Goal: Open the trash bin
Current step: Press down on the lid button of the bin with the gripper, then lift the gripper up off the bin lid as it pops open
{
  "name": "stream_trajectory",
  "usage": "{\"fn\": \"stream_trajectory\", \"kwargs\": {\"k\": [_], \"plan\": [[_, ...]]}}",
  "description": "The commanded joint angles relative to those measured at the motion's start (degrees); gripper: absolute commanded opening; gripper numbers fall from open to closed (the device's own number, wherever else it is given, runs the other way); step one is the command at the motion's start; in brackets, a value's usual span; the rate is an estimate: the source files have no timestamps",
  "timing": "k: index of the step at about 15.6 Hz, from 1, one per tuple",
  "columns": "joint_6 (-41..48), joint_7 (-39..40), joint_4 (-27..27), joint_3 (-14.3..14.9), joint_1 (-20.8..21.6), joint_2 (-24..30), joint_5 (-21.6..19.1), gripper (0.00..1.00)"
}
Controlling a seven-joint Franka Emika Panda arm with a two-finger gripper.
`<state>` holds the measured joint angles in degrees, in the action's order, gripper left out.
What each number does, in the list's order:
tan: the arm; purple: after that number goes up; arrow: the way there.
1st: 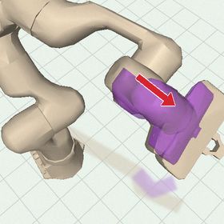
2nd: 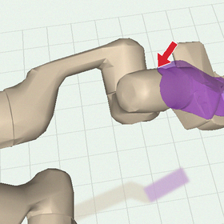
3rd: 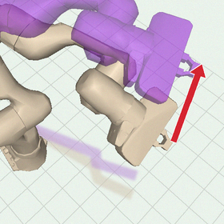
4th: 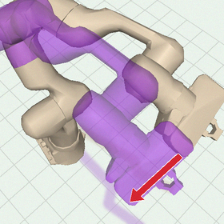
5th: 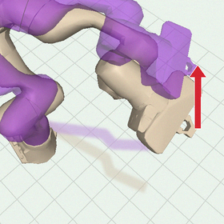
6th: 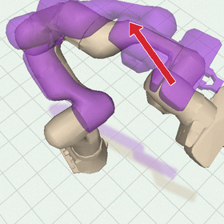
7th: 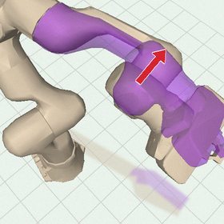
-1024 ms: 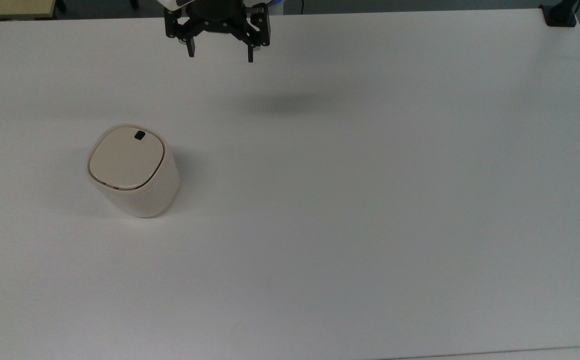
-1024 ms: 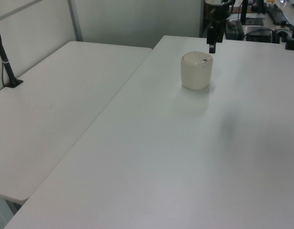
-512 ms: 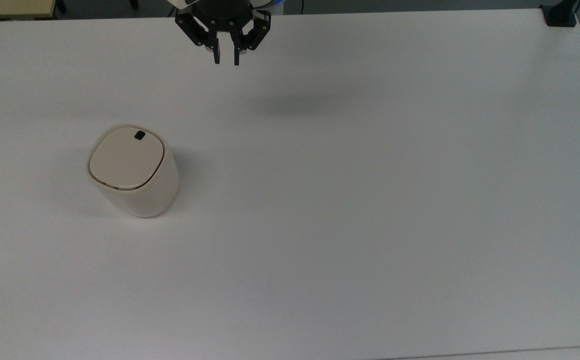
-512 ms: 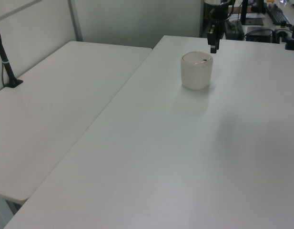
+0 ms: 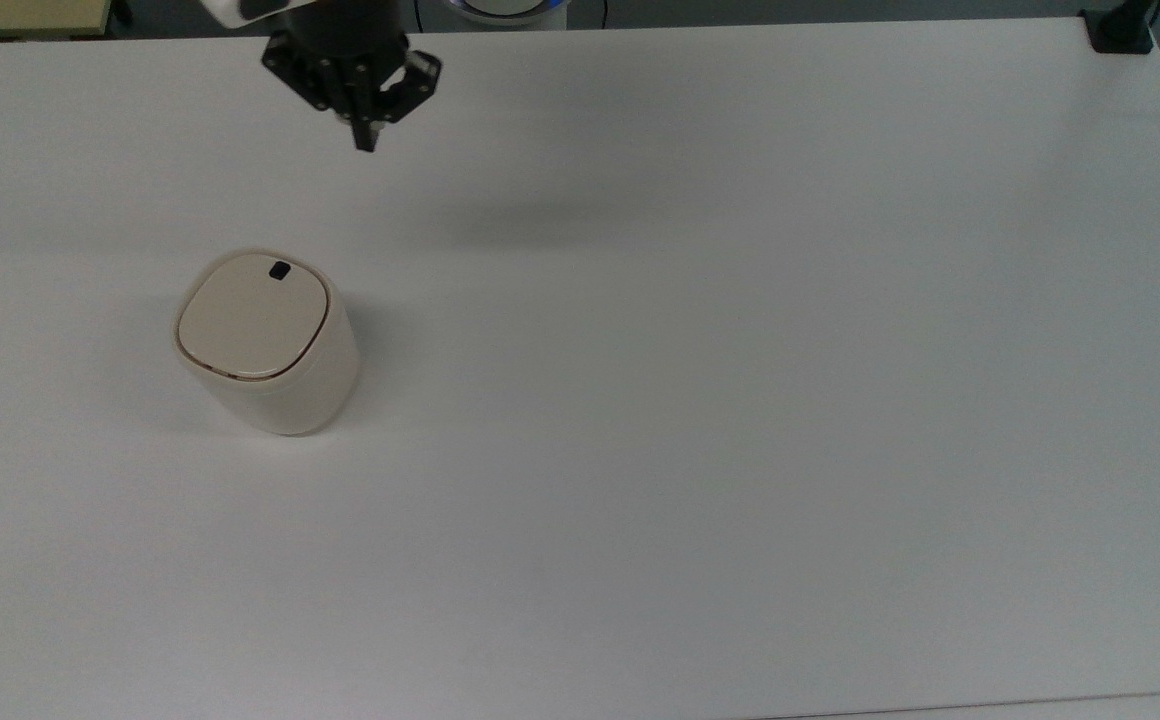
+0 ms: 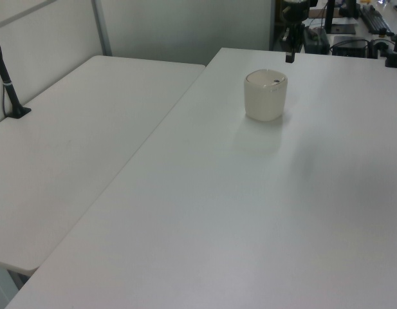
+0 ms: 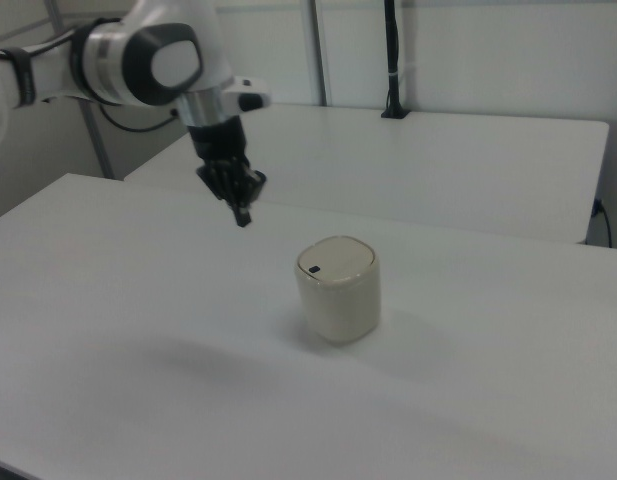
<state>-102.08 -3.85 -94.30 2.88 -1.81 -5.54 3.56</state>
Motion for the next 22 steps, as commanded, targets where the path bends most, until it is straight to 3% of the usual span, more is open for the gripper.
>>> {"fn": "stream_trajectory", "kwargs": {"k": [1, 7, 15, 22], "plan": [[-5.5, 0.1, 1.6, 0.0, -4.2, -4.7, 0.0, 0.0], [-14.4, -5.9, 1.8, 0.0, -6.8, -9.9, -0.7, 0.0], [-16.4, -7.7, 1.8, 0.0, -7.9, -13.5, -2.2, 0.0], [-16.4, -7.8, 1.8, 0.0, -8.4, -13.4, -2.2, 0.0]]}}
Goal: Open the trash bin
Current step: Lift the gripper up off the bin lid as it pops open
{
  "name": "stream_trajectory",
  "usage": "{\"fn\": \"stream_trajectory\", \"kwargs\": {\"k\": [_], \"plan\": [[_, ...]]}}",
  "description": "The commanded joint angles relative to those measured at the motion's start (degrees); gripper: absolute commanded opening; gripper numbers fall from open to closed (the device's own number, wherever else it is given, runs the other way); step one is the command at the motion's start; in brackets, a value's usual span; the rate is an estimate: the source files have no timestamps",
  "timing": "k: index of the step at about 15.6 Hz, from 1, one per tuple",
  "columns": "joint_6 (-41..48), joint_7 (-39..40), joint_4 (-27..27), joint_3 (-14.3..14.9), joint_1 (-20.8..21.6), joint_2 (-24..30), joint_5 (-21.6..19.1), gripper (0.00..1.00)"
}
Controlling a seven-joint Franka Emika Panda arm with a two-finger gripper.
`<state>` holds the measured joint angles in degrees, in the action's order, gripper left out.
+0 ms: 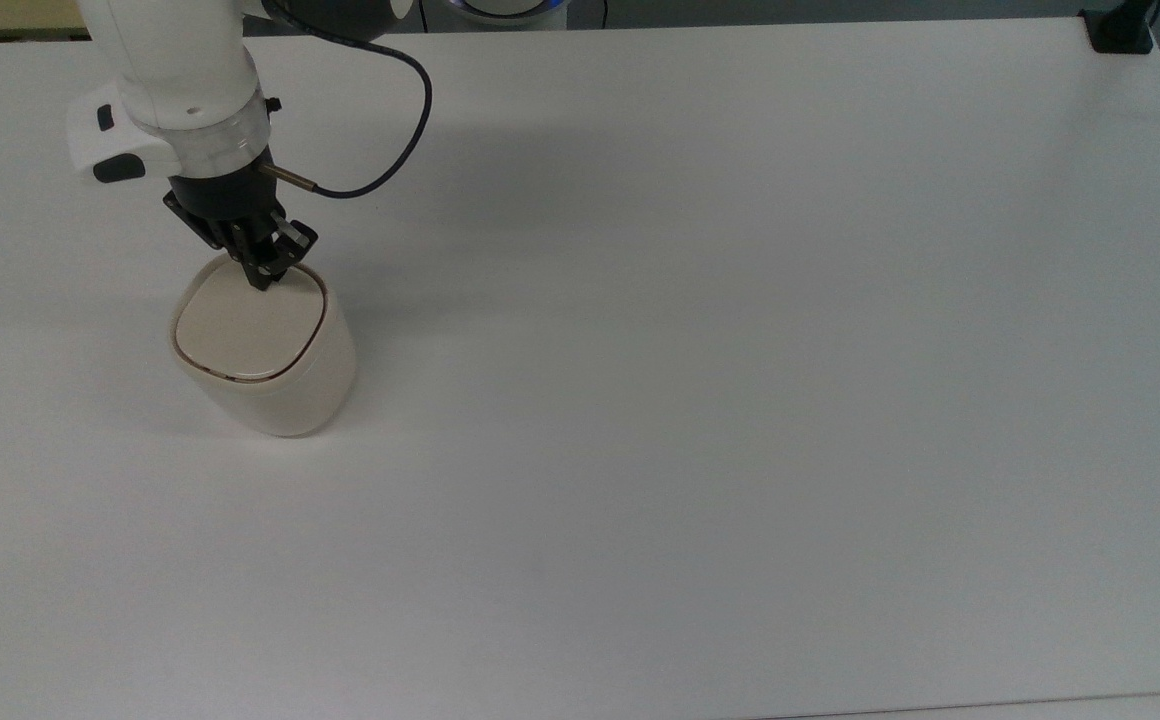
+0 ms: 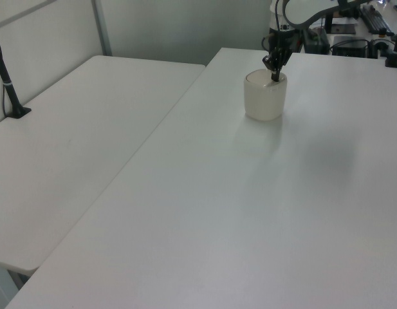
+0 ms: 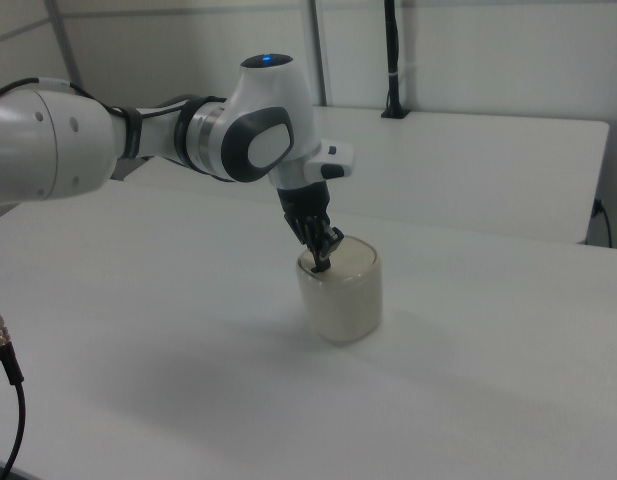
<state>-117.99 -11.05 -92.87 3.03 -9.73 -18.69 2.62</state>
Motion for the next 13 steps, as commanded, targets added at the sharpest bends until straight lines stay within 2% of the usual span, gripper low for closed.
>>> {"fn": "stream_trajectory", "kwargs": {"k": [1, 6, 11, 13], "plan": [[0.0, -0.6, 0.8, -0.1, -0.5, 0.8, -1.3, 0.0], [9.4, -0.6, 1.9, -1.0, 0.6, 6.2, -1.0, 0.0], [15.7, -0.5, 1.5, -1.1, 7.1, 12.1, 0.6, 0.02], [18.1, -0.5, 1.5, -1.0, 9.9, 13.8, 0.8, 0.07]]}}
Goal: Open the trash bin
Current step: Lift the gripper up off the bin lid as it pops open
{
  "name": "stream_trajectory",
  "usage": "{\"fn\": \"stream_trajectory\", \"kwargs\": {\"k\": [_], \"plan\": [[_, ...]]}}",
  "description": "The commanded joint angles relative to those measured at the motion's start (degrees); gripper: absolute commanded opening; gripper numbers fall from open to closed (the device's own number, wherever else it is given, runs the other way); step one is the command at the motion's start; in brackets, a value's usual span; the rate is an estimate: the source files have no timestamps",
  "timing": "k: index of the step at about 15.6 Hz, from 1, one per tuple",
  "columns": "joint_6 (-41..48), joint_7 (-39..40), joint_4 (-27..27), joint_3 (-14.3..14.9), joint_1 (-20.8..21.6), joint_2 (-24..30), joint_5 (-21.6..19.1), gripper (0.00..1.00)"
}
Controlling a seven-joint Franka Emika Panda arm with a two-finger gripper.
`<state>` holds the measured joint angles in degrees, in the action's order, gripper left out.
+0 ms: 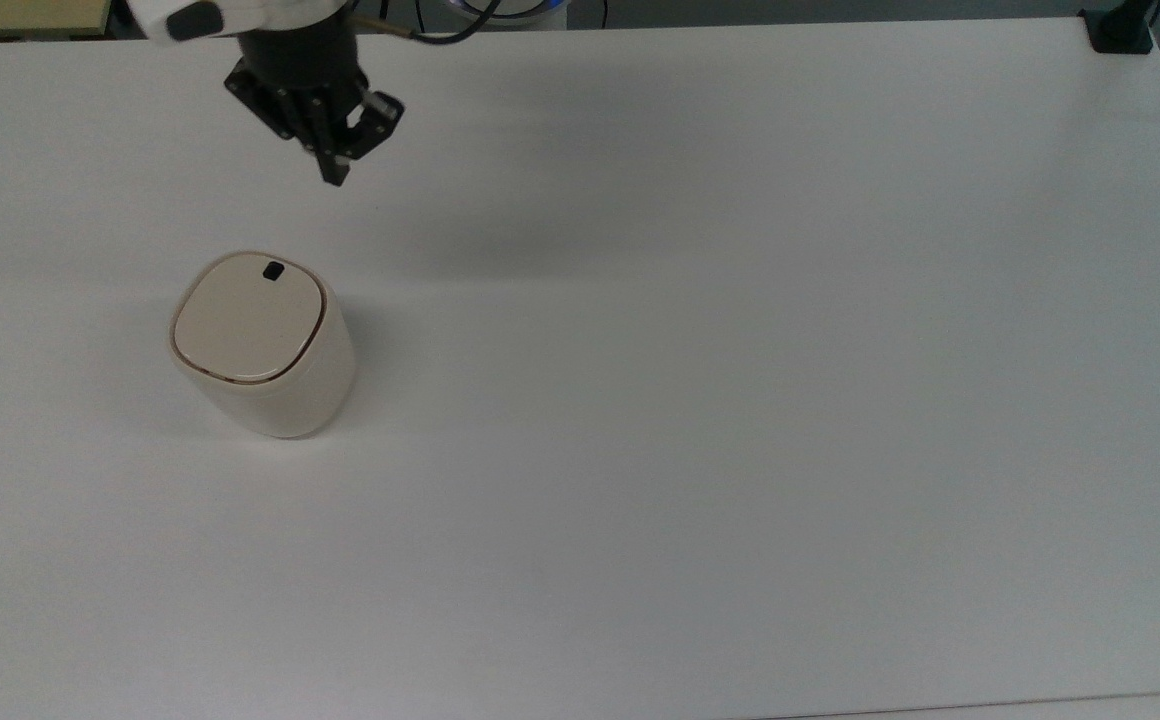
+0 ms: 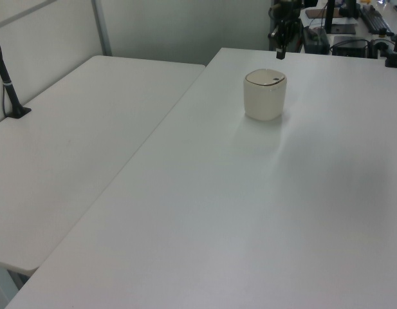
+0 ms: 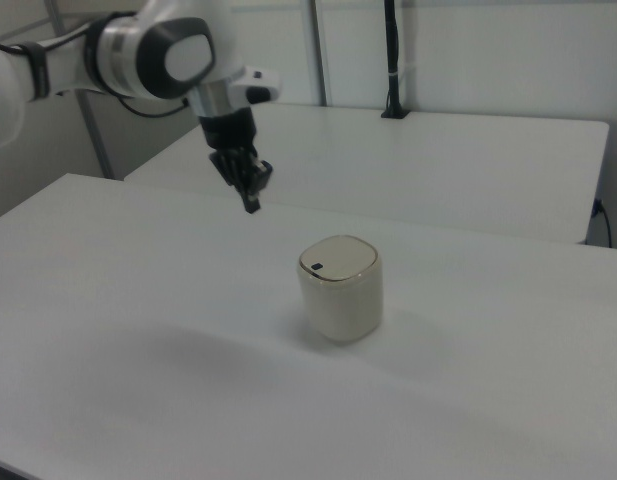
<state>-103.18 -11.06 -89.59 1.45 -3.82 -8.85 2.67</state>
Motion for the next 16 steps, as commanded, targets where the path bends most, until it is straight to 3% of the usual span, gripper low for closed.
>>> {"fn": "stream_trajectory", "kwargs": {"k": [1, 4, 16], "plan": [[4.6, -0.4, -1.8, 0.6, 5.0, 4.6, 0.8, 0.09], [5.3, -0.5, -1.8, 0.7, 5.8, 4.7, 2.5, 0.1], [5.5, -0.4, -2.3, 1.0, 5.7, 4.9, 2.3, 0.11]]}}
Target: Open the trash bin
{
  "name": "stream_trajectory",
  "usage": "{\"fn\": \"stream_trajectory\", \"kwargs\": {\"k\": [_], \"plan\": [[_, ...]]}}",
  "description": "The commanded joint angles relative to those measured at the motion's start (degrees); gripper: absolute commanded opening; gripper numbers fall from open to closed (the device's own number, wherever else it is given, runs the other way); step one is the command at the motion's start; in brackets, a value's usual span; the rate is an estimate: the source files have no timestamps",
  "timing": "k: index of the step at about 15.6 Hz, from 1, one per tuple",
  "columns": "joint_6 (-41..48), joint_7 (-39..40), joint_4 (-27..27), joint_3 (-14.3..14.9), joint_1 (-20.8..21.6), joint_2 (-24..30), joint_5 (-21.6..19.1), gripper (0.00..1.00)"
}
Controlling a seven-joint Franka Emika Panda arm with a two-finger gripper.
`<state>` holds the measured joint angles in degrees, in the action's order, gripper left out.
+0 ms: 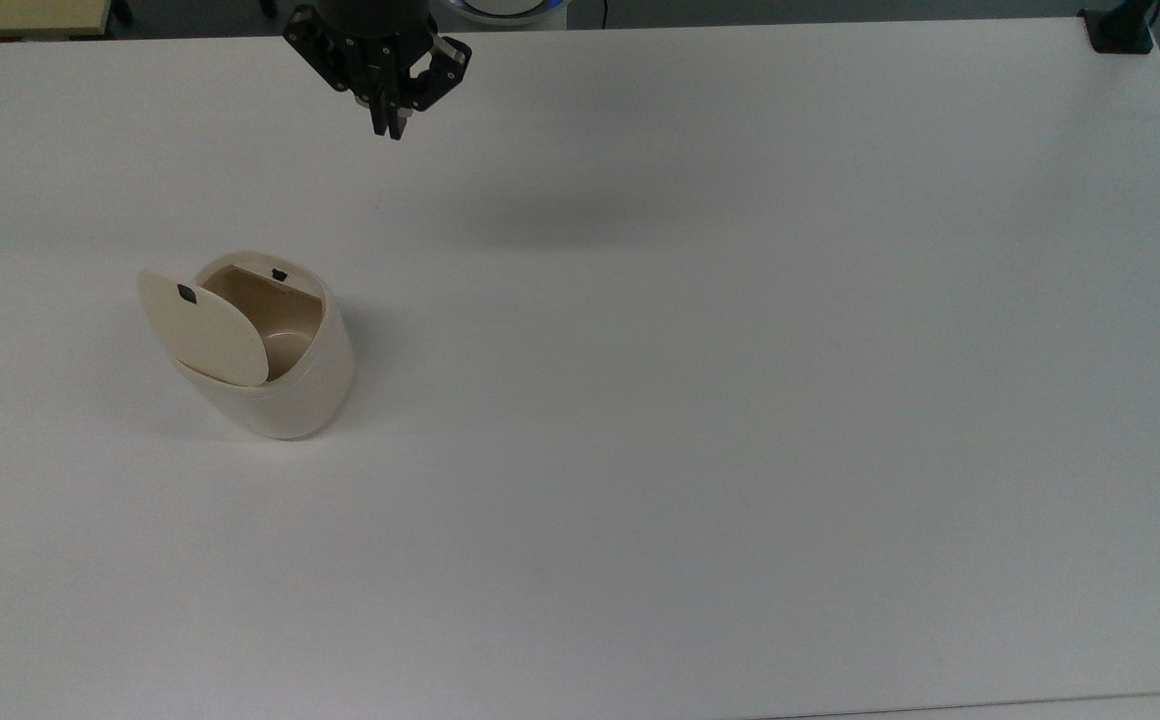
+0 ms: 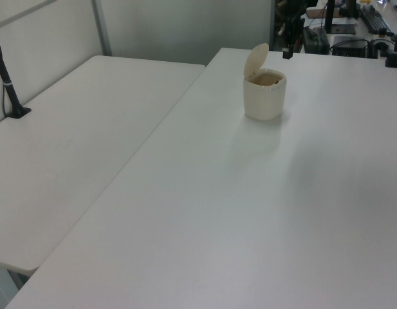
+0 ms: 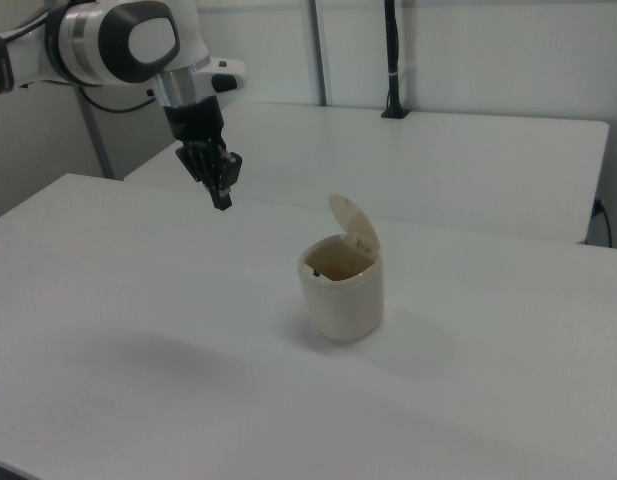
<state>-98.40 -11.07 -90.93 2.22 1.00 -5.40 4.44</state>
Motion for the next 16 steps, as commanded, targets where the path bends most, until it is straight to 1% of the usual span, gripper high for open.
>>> {"fn": "stream_trajectory", "kwargs": {"k": [1, 5, 6, 7, 8, 9, 10, 11, 12, 13, 16], "plan": [[0.8, -0.4, -1.0, 0.2, 0.9, 2.1, 0.4, 0.13], [2.1, 0.3, -1.0, -0.5, 1.3, 3.4, 0.0, 0.15], [2.2, 0.4, -1.0, -0.4, 2.2, 3.6, 0.0, 0.16], [2.3, 0.4, -1.1, -0.4, 2.5, 4.3, 0.0, 0.2], [2.4, 0.9, -1.1, -0.4, 2.5, 4.5, 0.0, 0.23], [2.5, 1.8, -1.1, -0.4, 2.5, 4.7, 0.0, 0.35], [2.8, 2.6, -1.0, -0.4, 2.5, 4.8, 0.0, 0.57], [3.6, 3.0, -0.9, -0.3, 2.4, 4.7, 0.1, 0.84], [4.4, 3.2, -0.9, -0.3, 2.4, 4.8, 0.2, 0.94], [4.5, 3.6, -1.0, -0.3, 2.5, 4.9, 0.3, 1.0], [4.7, 3.6, -1.5, -0.4, 2.5, 5.9, 0.2, 1.0]]}}
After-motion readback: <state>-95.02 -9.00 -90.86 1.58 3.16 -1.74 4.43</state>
